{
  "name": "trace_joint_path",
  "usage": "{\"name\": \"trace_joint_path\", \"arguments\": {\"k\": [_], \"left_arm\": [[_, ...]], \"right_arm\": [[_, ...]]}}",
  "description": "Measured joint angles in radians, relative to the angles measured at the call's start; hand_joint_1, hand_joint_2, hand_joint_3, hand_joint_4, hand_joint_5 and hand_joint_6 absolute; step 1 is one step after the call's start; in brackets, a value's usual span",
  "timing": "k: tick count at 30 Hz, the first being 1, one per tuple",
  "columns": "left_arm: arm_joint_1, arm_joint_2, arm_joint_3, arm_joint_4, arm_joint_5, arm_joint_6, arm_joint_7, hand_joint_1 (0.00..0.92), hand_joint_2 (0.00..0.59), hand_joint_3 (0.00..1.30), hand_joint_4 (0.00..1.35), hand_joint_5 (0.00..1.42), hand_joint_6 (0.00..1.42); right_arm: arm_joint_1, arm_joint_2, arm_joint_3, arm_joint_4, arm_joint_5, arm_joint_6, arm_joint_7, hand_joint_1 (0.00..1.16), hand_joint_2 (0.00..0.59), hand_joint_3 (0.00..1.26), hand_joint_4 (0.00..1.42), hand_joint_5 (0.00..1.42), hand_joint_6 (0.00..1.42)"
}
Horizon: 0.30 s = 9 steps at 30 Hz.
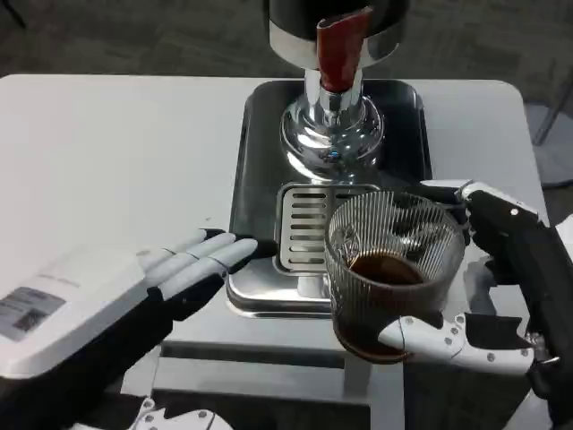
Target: Grasp the cup under the faucet to collect the drink, then remove the cup.
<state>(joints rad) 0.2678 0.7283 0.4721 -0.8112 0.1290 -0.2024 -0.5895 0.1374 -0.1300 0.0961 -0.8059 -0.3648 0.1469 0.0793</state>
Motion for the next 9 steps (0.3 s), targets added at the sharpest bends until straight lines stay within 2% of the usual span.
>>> {"name": "trace_joint_path", "arguments": {"k": [9], "left_arm": [[0.009,0.0,0.002,0.0,0.0,-0.012,0.0,0.0,0.145,0.07,0.0,0.02,0.19]], "right_arm": [[0.0,-0.001,0.001,0.0,0.0,0.0,0.002,0.97,0.179,1.04,1.2,1.42,1.42]]}}
